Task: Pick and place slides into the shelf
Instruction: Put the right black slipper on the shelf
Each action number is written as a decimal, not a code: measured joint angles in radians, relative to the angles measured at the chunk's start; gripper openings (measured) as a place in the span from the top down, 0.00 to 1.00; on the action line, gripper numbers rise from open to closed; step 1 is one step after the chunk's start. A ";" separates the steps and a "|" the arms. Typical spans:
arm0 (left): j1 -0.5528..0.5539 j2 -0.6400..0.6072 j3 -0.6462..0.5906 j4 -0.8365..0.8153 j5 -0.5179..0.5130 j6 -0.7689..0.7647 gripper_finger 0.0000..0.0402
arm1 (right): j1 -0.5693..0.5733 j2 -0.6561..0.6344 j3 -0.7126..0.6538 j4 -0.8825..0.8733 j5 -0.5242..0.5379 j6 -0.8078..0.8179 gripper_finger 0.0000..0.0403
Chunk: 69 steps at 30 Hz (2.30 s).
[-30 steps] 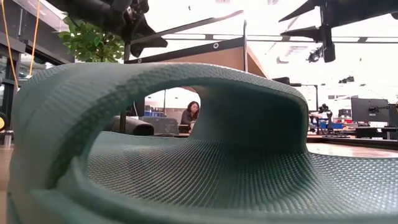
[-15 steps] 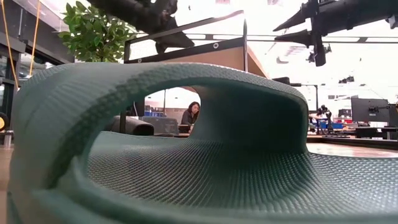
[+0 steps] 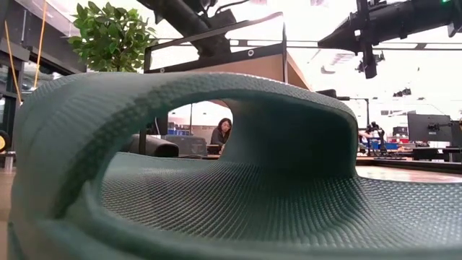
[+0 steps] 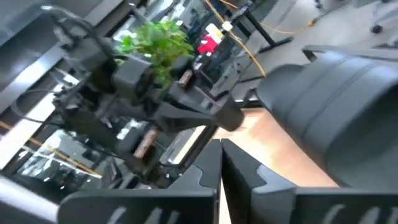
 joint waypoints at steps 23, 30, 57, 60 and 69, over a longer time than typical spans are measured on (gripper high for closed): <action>0.065 0.080 0.038 0.037 -0.014 -0.007 1.00 | -0.006 -0.068 0.000 -0.051 -0.025 -0.031 1.00; 0.066 0.085 0.038 0.040 -0.008 0.001 1.00 | -0.006 -0.068 0.000 -0.052 -0.025 -0.031 1.00; 0.078 0.116 0.038 0.051 -0.011 0.003 1.00 | -0.006 -0.067 0.000 -0.075 -0.023 -0.038 1.00; 0.078 0.116 0.038 0.051 -0.022 0.007 1.00 | -0.006 -0.067 0.000 -0.076 -0.022 -0.039 1.00; 0.078 0.115 0.038 0.052 -0.042 0.020 1.00 | -0.006 -0.067 0.000 -0.082 -0.022 -0.039 1.00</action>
